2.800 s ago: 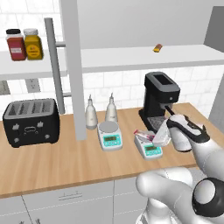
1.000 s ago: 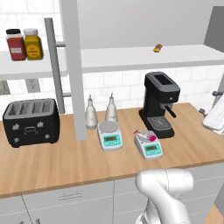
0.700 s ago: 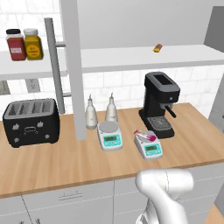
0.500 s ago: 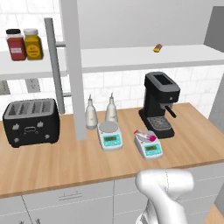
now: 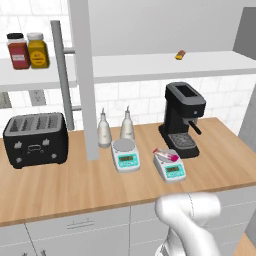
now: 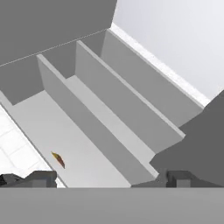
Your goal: Pick the bar and place it on the digital scale for weighing, and close the cabinet.
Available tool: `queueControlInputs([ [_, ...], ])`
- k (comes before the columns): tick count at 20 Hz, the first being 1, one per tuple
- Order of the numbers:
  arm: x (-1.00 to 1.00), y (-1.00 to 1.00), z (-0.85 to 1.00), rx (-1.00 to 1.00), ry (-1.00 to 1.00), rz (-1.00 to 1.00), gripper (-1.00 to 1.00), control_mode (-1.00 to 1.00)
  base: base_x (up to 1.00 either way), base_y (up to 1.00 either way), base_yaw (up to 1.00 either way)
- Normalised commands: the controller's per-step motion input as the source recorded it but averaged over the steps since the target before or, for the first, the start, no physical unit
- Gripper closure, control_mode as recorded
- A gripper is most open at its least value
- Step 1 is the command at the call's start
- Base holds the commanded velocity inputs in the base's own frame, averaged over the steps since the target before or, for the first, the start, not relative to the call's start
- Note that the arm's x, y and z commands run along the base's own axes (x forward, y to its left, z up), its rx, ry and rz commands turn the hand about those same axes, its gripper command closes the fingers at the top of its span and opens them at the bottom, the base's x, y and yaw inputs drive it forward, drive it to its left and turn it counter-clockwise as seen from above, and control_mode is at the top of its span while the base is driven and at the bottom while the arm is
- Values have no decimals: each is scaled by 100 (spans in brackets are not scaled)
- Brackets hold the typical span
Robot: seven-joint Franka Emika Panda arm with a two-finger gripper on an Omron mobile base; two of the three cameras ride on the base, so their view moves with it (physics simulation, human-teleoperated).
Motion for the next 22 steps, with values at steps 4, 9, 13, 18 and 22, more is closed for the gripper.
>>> queueControlInputs([
  [4,-52,-82,6,0,0,0,-100,-100,0,0,0],
  [9,-17,-88,3,0,0,0,-100,-100,0,0,0],
  [13,0,-74,4,0,0,1,-100,-100,0,0,0],
  [18,23,-42,6,0,-2,5,-100,-100,0,0,0],
  [22,48,-49,0,0,0,10,-100,-100,0,0,0],
])
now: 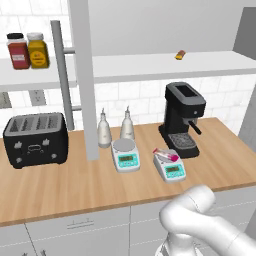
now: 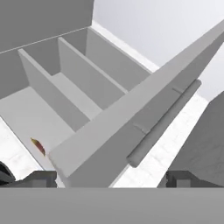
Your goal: Pick the bar and place it on the digital scale for weighing, and close the cabinet.
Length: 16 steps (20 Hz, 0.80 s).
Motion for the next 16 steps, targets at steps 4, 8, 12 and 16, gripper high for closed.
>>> queueControlInputs([
  [4,44,-39,0,0,-1,11,-100,-100,0,0,0],
  [8,58,-11,1,2,-12,13,-100,-100,0,0,0],
  [12,64,0,16,0,-19,12,-100,-100,0,0,0],
  [16,46,21,34,0,-20,8,-100,-100,0,0,0],
])
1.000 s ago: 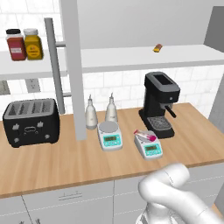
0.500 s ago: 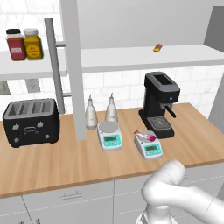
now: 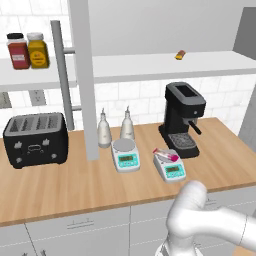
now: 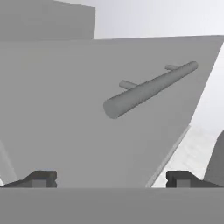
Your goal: Pick the bar and place it on the digital scale for weighing, and close the cabinet.
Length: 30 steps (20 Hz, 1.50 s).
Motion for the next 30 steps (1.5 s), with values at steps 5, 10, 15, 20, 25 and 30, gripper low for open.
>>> queueControlInputs([
  [5,15,55,71,0,-23,1,-100,-100,0,0,0],
  [10,14,99,59,-5,-19,0,-100,-100,0,0,0],
  [15,21,100,29,-11,-10,-2,-100,-100,0,0,0],
  [20,68,100,0,-17,15,-7,-100,-100,0,0,0],
  [25,66,100,3,-16,31,-15,-100,-100,0,0,0],
  [30,71,89,14,-13,25,-18,-100,-100,0,0,0],
])
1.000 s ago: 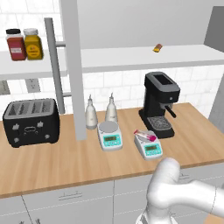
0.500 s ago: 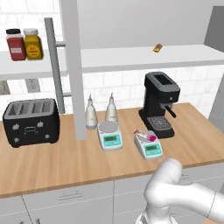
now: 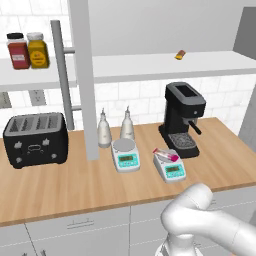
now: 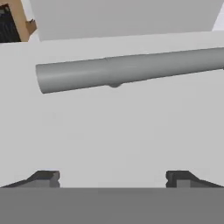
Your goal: Pick the bar and place it on the digital scale for weighing, and close the cabinet.
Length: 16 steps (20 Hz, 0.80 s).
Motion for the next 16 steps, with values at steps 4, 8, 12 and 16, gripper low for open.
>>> queueControlInputs([
  [4,88,66,1,-14,8,-19,-100,-100,0,0,0],
  [8,88,30,0,-7,4,-6,-100,-100,0,0,0],
  [12,98,21,0,-4,6,-1,-100,-100,0,0,0],
  [16,77,32,0,-5,3,0,-100,-100,0,0,0],
])
